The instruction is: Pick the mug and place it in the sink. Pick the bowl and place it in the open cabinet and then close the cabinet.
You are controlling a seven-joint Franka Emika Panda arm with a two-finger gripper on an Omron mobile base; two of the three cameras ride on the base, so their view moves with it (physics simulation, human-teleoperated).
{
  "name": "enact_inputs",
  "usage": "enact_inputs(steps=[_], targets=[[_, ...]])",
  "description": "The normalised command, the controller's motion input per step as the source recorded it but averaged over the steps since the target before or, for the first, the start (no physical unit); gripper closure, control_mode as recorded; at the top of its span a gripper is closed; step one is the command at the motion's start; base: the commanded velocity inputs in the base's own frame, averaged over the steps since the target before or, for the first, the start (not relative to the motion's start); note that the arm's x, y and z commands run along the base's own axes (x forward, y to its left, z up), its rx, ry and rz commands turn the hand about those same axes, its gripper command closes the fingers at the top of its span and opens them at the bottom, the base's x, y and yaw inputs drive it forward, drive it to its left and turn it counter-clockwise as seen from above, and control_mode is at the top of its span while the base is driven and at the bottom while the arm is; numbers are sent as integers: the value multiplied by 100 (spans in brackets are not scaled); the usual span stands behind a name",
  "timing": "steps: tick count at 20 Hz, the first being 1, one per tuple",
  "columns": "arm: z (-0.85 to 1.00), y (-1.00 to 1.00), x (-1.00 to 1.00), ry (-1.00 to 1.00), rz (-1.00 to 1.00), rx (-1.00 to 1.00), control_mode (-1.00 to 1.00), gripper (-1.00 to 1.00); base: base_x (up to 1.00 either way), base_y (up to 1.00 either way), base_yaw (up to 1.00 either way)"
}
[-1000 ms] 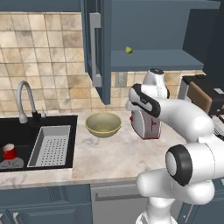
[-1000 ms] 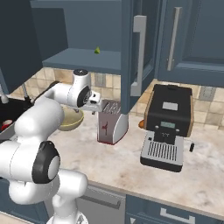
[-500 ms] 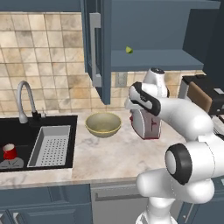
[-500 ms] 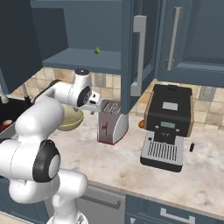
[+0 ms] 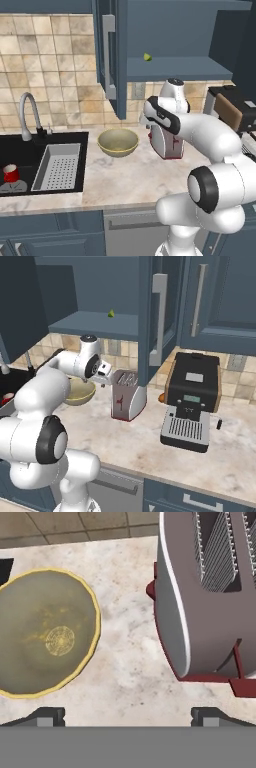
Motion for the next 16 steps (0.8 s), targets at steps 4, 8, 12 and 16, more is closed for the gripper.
enact_inputs(steps=[4,8,12,16], targets=[[0,2,0,0,-14,4,-100,-100,0,0,0],[-5,0,0,0,-14,13,-100,-100,0,0,0],[-8,0,0,1,-14,15,-100,-100,0,0,0],[-13,0,0,4,-13,15,-100,-100,0,0,0]])
